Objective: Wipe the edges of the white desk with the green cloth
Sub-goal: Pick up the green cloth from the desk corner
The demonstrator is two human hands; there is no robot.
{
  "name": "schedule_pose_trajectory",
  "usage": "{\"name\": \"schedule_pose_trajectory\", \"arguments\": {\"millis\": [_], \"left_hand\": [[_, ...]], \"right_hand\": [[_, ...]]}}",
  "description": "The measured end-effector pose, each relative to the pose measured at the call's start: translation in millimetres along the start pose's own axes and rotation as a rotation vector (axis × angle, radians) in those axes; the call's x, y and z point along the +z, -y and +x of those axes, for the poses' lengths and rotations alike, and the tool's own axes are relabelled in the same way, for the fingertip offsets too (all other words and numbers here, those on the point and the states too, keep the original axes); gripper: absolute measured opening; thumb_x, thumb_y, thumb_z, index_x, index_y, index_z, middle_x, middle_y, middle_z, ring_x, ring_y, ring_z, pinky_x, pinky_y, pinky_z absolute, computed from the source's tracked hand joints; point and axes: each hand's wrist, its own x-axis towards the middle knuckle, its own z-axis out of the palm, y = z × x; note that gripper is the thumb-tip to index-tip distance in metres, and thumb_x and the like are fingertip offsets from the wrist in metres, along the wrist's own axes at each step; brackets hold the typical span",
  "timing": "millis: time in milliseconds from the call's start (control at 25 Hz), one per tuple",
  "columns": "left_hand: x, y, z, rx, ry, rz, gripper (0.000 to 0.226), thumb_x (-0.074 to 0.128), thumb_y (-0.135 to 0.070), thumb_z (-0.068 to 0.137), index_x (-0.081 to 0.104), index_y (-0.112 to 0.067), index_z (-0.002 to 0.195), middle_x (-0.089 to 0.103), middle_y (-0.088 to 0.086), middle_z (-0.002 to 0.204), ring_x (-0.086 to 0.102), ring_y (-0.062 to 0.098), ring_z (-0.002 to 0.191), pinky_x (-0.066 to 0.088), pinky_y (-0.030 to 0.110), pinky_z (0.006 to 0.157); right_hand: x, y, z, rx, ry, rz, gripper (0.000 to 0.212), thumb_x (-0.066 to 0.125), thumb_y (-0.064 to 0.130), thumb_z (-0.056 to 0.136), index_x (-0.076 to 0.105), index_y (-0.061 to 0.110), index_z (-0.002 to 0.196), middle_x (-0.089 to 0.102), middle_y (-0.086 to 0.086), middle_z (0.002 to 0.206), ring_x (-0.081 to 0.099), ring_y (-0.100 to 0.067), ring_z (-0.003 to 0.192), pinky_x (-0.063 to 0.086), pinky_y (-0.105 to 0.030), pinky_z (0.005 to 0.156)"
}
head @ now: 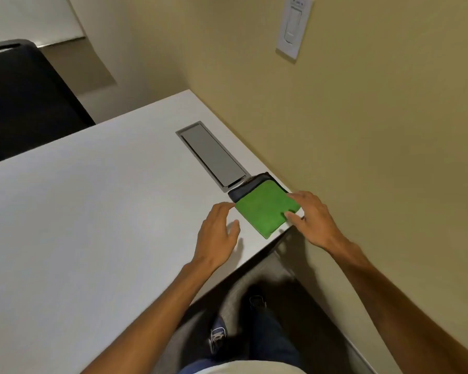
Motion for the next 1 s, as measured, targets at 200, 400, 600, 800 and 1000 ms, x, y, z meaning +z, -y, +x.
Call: {"name": "schedule_pose_trajectory", "arguments": {"millis": [200,400,600,800,1000], "left_hand": [[39.8,12.7,31.0,-0.115,0.113,0.068,0.037,0.059,-0.017,0.097,0.055,-0.010,0.134,0.053,0.005,0.137,0.054,0.022,0.122,0.041,0.029,0.094],[80.0,21.5,63.9,-0.327,0.236,0.060,0.040,0.059,-0.024,0.099,0.054,-0.009,0.135,0.051,0.009,0.140,0.053,0.025,0.127,0.044,0.035,0.102],[120.8,29.4,99.5,-0.700,0.309,-0.136,0.068,0.067,-0.024,0.094,0.031,-0.009,0.149,0.045,0.018,0.142,0.049,0.034,0.127,0.041,0.037,0.101],[146.8,40.3,121.2,-0.937,0.276,-0.341,0.082,0.077,-0.027,0.084,0.028,-0.015,0.149,0.046,0.011,0.136,0.052,0.030,0.123,0.045,0.036,0.102],[171.1,57.4,133.7,-1.116,0.092,-0.533,0.068,0.084,-0.033,0.068,0.047,-0.012,0.121,0.066,0.006,0.119,0.066,0.023,0.104,0.056,0.046,0.097]], "right_hand": [[18.3,-27.1,40.7,0.140,0.064,-0.054,0.052,0.055,0.033,0.096,0.057,0.009,0.142,0.055,-0.016,0.141,0.055,-0.035,0.129,0.044,-0.051,0.109],[39.2,-60.1,100.7,0.224,0.322,-0.099,0.059,0.066,0.031,0.096,0.050,0.009,0.149,0.049,-0.019,0.147,0.048,-0.037,0.136,0.041,-0.045,0.113],[63.6,-88.1,149.1,0.222,0.469,-0.103,0.064,0.067,0.033,0.096,0.044,0.010,0.151,0.048,-0.020,0.146,0.050,-0.039,0.134,0.044,-0.047,0.113],[82.5,-99.3,183.7,0.276,0.471,-0.074,0.061,0.069,0.033,0.094,0.046,0.008,0.146,0.050,-0.022,0.139,0.053,-0.042,0.127,0.047,-0.051,0.107],[105.5,-104.0,197.8,0.377,0.413,0.006,0.058,0.074,0.024,0.088,0.050,0.002,0.135,0.054,-0.025,0.134,0.054,-0.043,0.124,0.050,-0.050,0.103]]}}
